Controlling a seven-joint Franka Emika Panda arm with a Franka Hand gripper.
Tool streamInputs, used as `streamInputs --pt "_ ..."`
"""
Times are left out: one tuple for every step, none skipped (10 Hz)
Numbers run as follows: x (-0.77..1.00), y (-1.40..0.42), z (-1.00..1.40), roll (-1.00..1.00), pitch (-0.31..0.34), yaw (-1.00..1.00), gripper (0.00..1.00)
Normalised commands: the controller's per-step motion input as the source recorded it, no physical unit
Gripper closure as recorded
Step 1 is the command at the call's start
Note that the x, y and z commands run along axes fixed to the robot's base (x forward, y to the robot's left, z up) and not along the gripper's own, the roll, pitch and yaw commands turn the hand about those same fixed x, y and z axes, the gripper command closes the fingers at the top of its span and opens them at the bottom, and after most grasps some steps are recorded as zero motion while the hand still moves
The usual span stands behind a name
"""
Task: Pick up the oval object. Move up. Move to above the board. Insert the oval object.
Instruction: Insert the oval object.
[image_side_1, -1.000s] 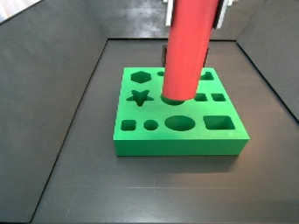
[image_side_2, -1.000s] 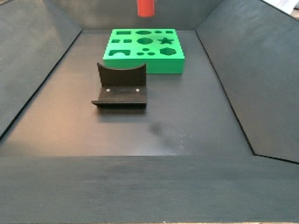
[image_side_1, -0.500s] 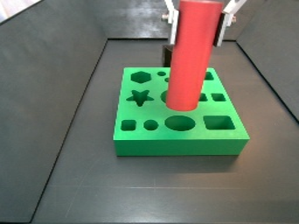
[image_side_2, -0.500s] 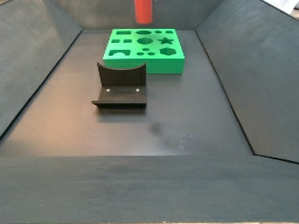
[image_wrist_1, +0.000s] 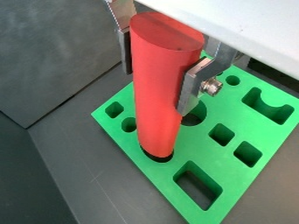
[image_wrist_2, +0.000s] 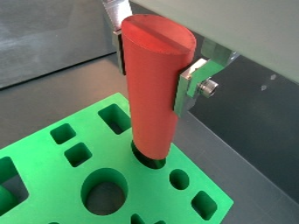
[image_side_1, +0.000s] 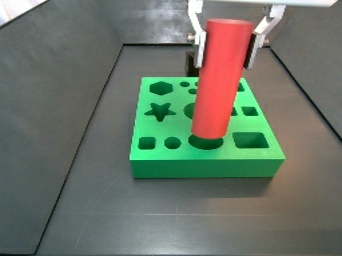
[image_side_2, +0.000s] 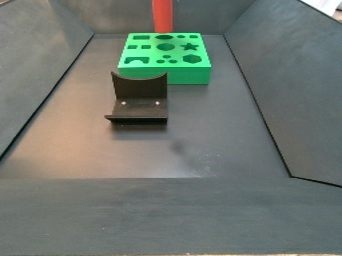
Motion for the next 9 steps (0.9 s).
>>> streamInputs --pt "0.00 0.00 -0.23 0.00 -0.013 0.03 1.00" --pt "0.01 0.00 -0.26 0.00 -0.019 0.03 1.00" --pt "0.05 0.00 -0.24 0.00 -0.009 0.02 1.00" --pt "0.07 0.00 -0.23 0.00 -0.010 0.03 1.00" --pt "0.10 0.00 -0.25 0.00 -0.017 0.06 1.00" --pt "0.15 0.00 -0.20 0.00 -0.013 0.05 1.00" --pt "0.13 0.06 -0.22 -0.01 -0.026 0.04 1.00" --pt "0.08 0.07 -0.26 0.00 -0.007 0.05 1.00" --pt "0.00 0.00 -0.45 0.40 0.000 0.03 1.00"
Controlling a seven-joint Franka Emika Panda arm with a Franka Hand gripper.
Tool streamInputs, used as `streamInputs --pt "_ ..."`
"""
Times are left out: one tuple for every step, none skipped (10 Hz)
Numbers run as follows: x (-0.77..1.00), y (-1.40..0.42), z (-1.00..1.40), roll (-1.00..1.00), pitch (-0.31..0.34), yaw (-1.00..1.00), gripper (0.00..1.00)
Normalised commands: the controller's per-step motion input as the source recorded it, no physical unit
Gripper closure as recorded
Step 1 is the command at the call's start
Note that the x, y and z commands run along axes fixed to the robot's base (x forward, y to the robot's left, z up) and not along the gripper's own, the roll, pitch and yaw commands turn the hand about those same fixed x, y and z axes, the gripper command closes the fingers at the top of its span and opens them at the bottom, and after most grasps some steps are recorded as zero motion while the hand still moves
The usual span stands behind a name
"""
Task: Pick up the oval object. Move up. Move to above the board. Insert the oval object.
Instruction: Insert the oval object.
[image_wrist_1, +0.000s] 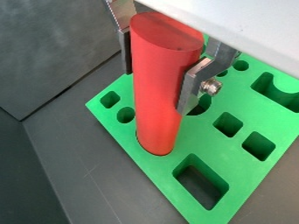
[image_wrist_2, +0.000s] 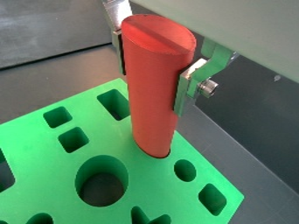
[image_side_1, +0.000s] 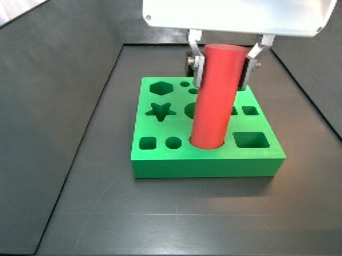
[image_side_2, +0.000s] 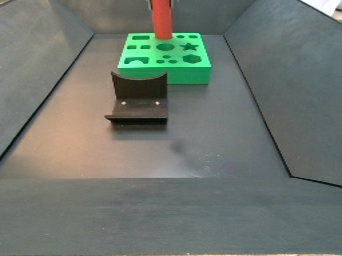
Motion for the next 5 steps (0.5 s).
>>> streamInputs --pt "0.00 -0.07 -0.07 0.50 0.000 0.00 1.00" --pt "-0.01 -0.06 0.00 0.50 0.010 0.00 1.00" --pt "0.00 -0.06 0.00 0.50 0.001 0.00 1.00" --pt "0.00 -0.13 -0.02 0.50 0.000 0.00 1.00" --pt "0.00 -0.15 -0.05 0.50 0.000 0.00 1.00"
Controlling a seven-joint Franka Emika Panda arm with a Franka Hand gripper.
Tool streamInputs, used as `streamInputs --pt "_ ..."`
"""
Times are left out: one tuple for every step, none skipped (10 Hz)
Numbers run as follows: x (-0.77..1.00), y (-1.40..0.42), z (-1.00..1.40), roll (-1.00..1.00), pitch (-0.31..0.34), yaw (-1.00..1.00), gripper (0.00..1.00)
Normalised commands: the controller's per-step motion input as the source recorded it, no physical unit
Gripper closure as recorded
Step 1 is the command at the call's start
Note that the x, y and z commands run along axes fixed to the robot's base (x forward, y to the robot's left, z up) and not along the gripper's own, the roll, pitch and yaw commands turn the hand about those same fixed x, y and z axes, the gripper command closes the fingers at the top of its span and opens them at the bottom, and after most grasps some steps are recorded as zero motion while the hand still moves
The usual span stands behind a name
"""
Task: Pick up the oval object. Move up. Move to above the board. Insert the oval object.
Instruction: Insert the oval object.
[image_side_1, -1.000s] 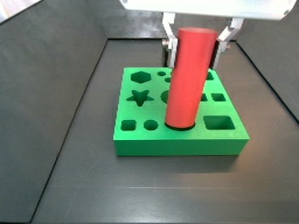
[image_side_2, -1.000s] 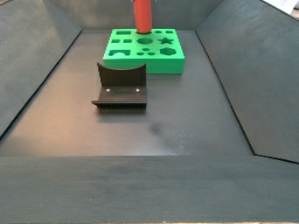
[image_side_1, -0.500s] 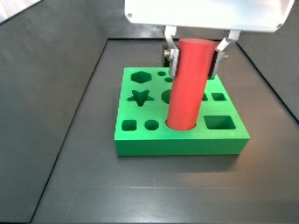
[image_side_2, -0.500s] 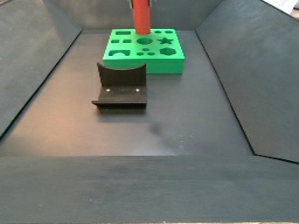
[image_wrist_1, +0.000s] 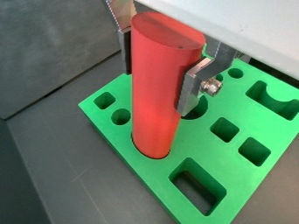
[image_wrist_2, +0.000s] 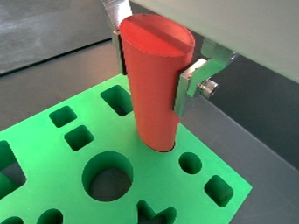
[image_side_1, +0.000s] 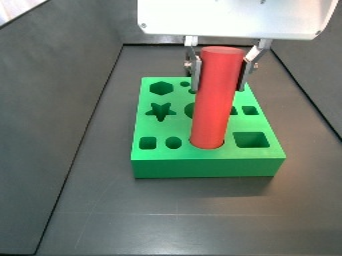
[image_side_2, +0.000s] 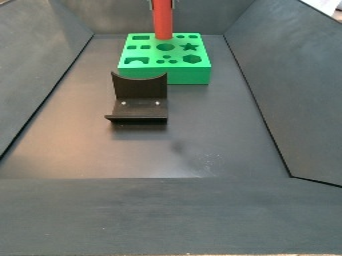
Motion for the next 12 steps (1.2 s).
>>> streamInputs --pt "0.00 -0.14 -0.04 0.50 0.003 0.00 1.00" --pt "-0.01 -0.16 -0.04 0.50 0.013 0.00 1.00" --pt "-0.02 -0.15 -0.36 0.44 0.000 0.00 1.00" --pt "0.00 -0.03 -0.14 0.10 0.000 0.00 1.00" --pt "0.00 0.00 -0.02 0.00 0.000 0.00 1.00" --pt "0.00 0.00 -0.02 0.00 0.000 0.00 1.00" --pt "0.00 0.00 -0.03 -0.10 0.000 -0.02 1.00" --pt "0.02 0.02 -0.20 -0.24 0.000 -0.04 1.00" --pt "0.00 0.00 -0.78 -0.14 -0.134 -0.09 1.00" --pt "-0.03 0.00 -1.00 0.03 -0.093 0.00 1.00" --pt "0.14 -0.03 -1.00 0.01 0.000 0.00 1.00" --pt "0.00 0.00 -1.00 0.00 -0.100 0.00 1.00"
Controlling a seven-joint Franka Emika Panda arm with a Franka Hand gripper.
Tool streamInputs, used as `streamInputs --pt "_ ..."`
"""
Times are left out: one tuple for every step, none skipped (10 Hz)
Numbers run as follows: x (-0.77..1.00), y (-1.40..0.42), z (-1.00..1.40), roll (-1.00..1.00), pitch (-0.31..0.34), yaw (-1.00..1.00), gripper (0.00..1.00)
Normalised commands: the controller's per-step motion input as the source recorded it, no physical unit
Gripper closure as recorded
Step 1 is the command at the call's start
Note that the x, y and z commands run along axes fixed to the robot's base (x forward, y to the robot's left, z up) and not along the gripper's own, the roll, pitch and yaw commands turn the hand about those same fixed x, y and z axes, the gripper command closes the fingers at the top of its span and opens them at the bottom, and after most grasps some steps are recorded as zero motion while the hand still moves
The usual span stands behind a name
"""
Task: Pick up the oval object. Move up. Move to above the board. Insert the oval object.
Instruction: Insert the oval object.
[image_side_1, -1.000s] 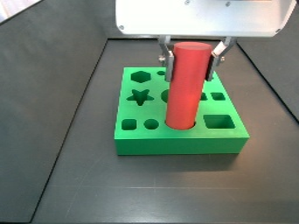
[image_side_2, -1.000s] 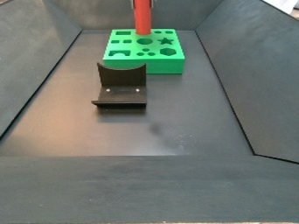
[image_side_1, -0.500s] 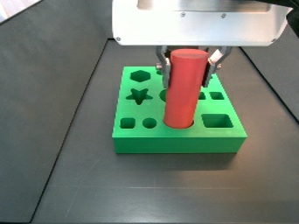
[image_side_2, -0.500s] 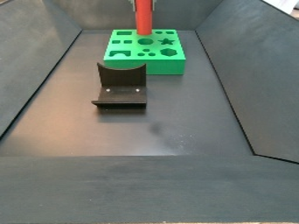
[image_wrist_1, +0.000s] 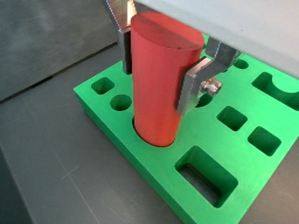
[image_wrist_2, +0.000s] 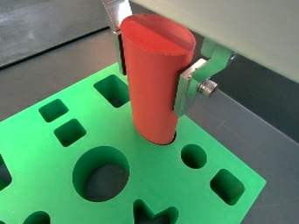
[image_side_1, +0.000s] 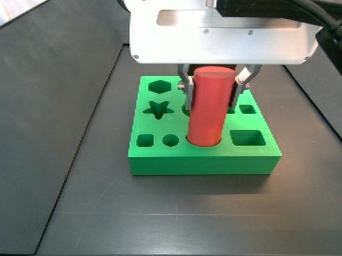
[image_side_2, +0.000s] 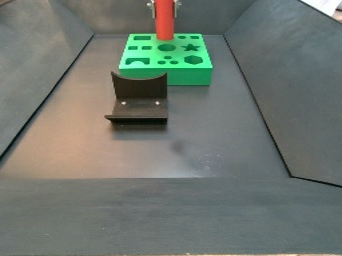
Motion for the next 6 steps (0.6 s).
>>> streamInputs --pt "0.00 0.00 -1.00 0.00 -0.090 0.00 1.00" --pt "-0.05 0.00 -1.00 0.00 -0.051 -0.01 1.00" --pt "-0.09 0.00 -1.00 0.00 -0.026 0.00 1.00" --pt "0.00 0.00 -0.95 0.00 -0.154 -0.19 1.00" --pt "0.00 0.00 0.00 0.00 -0.016 0.00 1.00" --pt "0.00 0.00 0.00 0.00 0.000 0.00 1.00"
